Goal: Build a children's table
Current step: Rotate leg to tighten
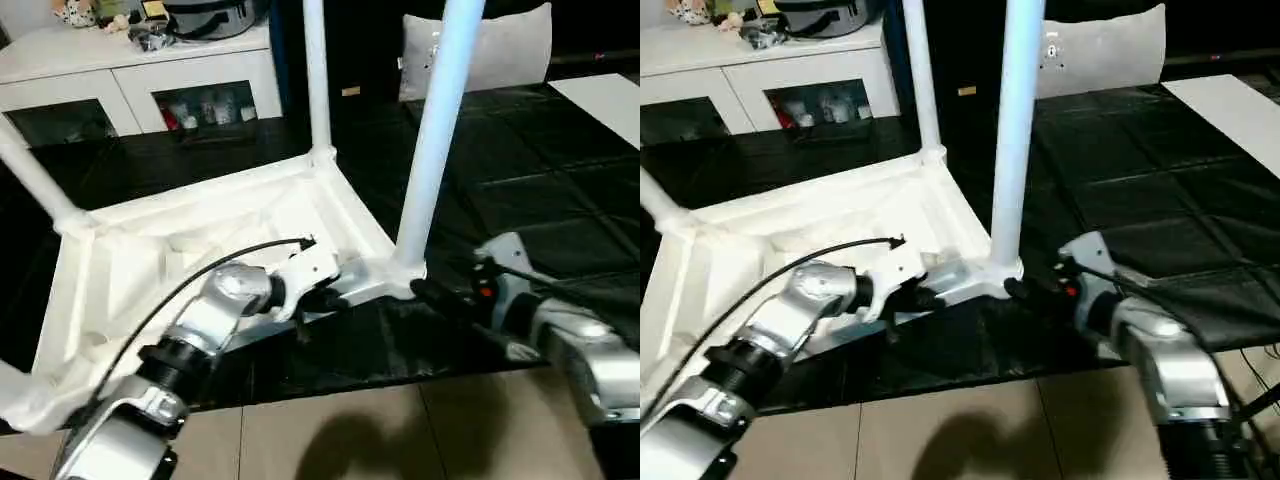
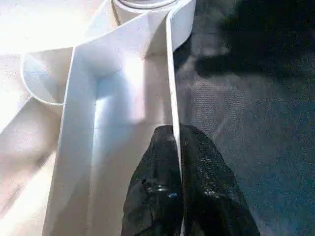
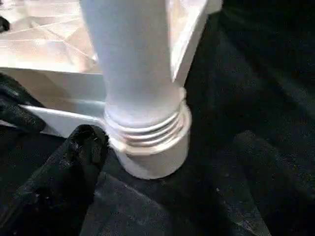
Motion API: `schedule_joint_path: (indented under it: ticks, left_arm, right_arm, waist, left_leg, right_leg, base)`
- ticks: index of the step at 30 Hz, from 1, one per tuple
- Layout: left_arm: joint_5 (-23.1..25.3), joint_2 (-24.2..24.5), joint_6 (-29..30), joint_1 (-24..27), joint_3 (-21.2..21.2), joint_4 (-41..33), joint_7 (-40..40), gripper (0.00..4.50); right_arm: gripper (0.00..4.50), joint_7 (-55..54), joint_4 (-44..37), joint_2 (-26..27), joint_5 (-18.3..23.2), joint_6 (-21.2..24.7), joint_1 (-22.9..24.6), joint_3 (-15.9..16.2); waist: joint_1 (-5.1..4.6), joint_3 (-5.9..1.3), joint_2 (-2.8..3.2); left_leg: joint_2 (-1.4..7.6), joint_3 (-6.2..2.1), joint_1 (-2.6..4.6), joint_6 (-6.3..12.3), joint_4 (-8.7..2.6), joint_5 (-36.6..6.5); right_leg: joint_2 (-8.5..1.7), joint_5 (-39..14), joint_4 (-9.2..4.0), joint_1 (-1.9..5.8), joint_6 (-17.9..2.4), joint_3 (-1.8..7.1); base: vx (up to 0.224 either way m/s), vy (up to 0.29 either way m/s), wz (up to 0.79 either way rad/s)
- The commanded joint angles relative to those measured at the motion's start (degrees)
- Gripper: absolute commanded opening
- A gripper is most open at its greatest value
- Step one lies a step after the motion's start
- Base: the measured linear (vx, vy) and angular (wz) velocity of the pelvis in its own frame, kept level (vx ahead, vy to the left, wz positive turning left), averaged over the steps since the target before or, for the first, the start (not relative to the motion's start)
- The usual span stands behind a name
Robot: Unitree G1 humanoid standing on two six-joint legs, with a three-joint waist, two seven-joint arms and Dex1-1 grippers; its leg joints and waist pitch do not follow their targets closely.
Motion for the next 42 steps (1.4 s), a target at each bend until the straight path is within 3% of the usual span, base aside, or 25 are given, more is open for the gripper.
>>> schedule_joint_path:
  ticks: [1, 13, 19, 20, 28, 32, 34, 35, 37, 39, 42]
  left_arm:
    - [-0.06, 1.69, -2.8, 1.41, -2.19, -1.73, -4.95, 0.0]
    - [-2.91, 3.63, -1.98, 1.44, -3.81, -3.94, -14.23, 0.0]
    - [-2.62, 3.59, -2.22, 1.23, -3.73, -3.61, -13.72, 0.0]
    - [-2.54, 3.64, -2.23, 1.25, -3.66, -3.52, -13.57, 0.0]
    - [-2.65, 3.21, -1.62, 1.16, -3.09, -3.07, -12.21, 0.0]
    - [-3.42, 0.4, 1.9, 0.57, -1.14, -3.28, -7.54, 0.0]
    - [-3.8, -1.61, 3.44, 0.09, 0.21, -2.54, -4.14, 0.0]
    - [-3.88, -1.9, 3.69, 0.02, 0.4, -2.43, -3.69, 0.0]
    - [-3.58, -4.67, 6.22, -0.68, 1.93, -1.55, 1.92, 0.0]
    - [-3.51, -6.21, 8.23, -1.1, 2.89, -1.06, 5.07, 0.0]
    - [-2.61, -9.15, 10.36, -1.71, 3.34, -0.15, 9.96, 0.0]
  right_arm:
    - [4.28, 5.02, -3.91, -0.92, 2.83, -0.91, 1.35, 0.36]
    - [3.11, 11.13, -5.17, -1.6, 5.58, -1.32, 1.47, 2.73]
    - [2.67, 12.59, -5.66, -1.89, 6.35, -0.74, 1.78, 3.45]
    - [2.51, 12.66, -5.86, -1.89, 6.46, -0.62, 1.9, 3.61]
    - [2.11, 11.33, -6.69, -0.89, 6.24, 0.76, 2.29, 4.62]
    - [2.08, 1.09, -4.75, 4.22, 3.11, 4.04, -0.1, 5.17]
    - [2.07, -3.2, -3.56, 6.92, 2.71, 5.64, -1.57, 4.61]
    - [2.07, -3.82, -3.38, 7.31, 2.66, 5.91, -1.8, 4.52]
    - [2.07, -10.07, -1.51, 10.35, -0.57, 6.35, -3.95, 5.03]
    - [2.07, -13.83, -0.15, 11.99, -2.35, 6.97, -5.16, 5.12]
    - [2.07, -20.06, 3.33, 16.04, -4.5, 7.07, -7.08, 5.14]
  waist:
    - [0.57, -3.44, -1.3]
    - [2.48, -3.54, -1.11]
    - [2.61, -3.59, -1.12]
    - [2.6, -3.6, -1.49]
    - [2.64, -3.58, -1.2]
    - [2.2, -3.29, -1.26]
    - [1.49, -2.93, -1.15]
    - [1.49, -2.93, -1.15]
    - [0.43, -2.75, -1.17]
    - [-0.16, -2.77, -1.24]
    - [-0.97, -3.0, -1.11]
  left_leg:
    - [1.46, -0.08, -0.74, 6.96, -3.18, -8.36]
    - [1.78, 0.06, -0.41, 5.75, -3.15, -8.17]
    - [1.73, 0.0, -0.45, 5.34, -3.14, -8.21]
    - [1.7, 0.05, -0.5, 5.43, -3.12, -7.94]
    - [1.68, 0.0, -0.5, 5.45, -3.09, -7.45]
    - [1.44, -0.01, -0.51, 3.96, -3.32, -8.73]
    - [1.06, 0.02, -0.27, 2.86, -3.42, -11.87]
    - [1.06, 0.02, -0.27, 2.86, -3.42, -11.87]
    - [0.64, -0.11, -0.38, 1.97, -3.45, -13.34]
    - [0.45, -0.16, -0.21, 1.76, -3.32, -13.77]
    - [0.35, -0.25, -0.55, 2.5, -3.24, -12.85]
  right_leg:
    - [-3.15, -18.41, -3.78, 3.8, -8.35, 2.29]
    - [-3.23, -17.45, -3.35, 3.47, -9.36, 2.54]
    - [-3.21, -17.84, -3.35, 3.53, -8.88, 2.51]
    - [-3.17, -17.7, -3.37, 3.56, -8.83, 2.51]
    - [-3.16, -18.21, -3.36, 3.51, -8.55, 2.48]
    - [-3.09, -21.21, -3.65, 3.4, -7.79, 2.35]
    - [-2.96, -26.52, -4.27, 3.21, -6.02, 2.16]
    - [-2.96, -26.52, -4.27, 3.21, -6.02, 2.16]
    - [-2.87, -30.44, -4.89, 3.15, -4.14, 1.71]
    - [-2.85, -31.43, -5.16, 2.99, -3.48, 1.59]
    - [-2.81, -29.55, -5.11, 3.13, -3.64, 1.58]
  base:
    - [0.0, 0.0, 0.0]
    - [0.0, 0.0, 0.0]
    - [0.0, 0.0, 0.0]
    - [0.0, 0.0, 0.0]
    - [0.0, 0.0, 0.0]
    - [0.0, 0.0, 0.0]
    - [0.0, 0.0, 0.0]
    - [0.0, 0.0, 0.0]
    - [0.0, 0.0, 0.0]
    - [0.0, 0.0, 0.0]
    - [0.0, 0.0, 0.0]
